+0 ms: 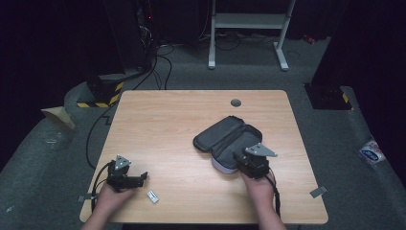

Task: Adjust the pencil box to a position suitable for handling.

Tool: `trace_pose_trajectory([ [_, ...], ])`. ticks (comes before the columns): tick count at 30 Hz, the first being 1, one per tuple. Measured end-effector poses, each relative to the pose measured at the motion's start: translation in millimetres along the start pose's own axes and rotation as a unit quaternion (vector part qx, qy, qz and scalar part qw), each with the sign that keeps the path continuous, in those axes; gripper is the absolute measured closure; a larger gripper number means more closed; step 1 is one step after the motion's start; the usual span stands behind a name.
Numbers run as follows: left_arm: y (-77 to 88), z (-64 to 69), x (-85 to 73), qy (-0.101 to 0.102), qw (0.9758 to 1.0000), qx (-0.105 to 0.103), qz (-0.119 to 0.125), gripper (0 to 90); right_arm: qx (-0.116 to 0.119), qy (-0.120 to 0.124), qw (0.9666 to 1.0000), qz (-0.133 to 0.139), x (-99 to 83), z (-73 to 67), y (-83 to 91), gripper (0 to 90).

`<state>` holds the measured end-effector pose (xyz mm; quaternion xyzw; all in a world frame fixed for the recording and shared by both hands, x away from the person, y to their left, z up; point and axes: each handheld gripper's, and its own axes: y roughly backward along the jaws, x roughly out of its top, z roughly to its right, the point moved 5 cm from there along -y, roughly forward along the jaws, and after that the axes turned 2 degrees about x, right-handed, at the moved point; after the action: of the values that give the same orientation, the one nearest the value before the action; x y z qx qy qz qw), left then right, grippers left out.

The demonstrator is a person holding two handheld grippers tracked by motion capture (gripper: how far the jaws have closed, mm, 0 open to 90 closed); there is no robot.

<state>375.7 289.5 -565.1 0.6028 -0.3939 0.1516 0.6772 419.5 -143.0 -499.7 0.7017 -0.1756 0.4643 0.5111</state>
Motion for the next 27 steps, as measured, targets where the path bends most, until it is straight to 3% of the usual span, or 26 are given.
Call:
trace_pose_trajectory([
  [6,0.2,-0.1,-0.1,-0.001,1.0000,0.000,0.000,4.4,-0.062,-0.019,0.9977,-0.018,7.5,55.6,-11.6,55.3],
  [12,0.6,0.5,-0.3,0.000,1.0000,-0.002,0.001,5.3,-0.078,-0.037,0.9960,-0.023,15.8,86.7,-25.4,59.9],
  [17,0.9,0.6,-0.3,0.001,1.0000,-0.002,0.003,6.5,-0.076,-0.054,0.9952,-0.030,21.0,98.3,-37.3,66.7],
  [19,0.9,0.7,-0.4,0.002,1.0000,-0.002,0.003,6.5,-0.079,-0.060,0.9940,-0.045,20.3,101.9,-41.9,69.1],
  [21,1.0,0.6,-0.5,0.002,1.0000,-0.003,0.003,6.7,-0.078,-0.055,0.9940,-0.053,19.2,104.3,-45.5,74.8],
  [27,1.5,0.5,-0.6,0.002,1.0000,-0.004,0.006,7.6,-0.071,-0.048,0.9945,-0.060,12.9,97.2,-43.5,83.7],
])
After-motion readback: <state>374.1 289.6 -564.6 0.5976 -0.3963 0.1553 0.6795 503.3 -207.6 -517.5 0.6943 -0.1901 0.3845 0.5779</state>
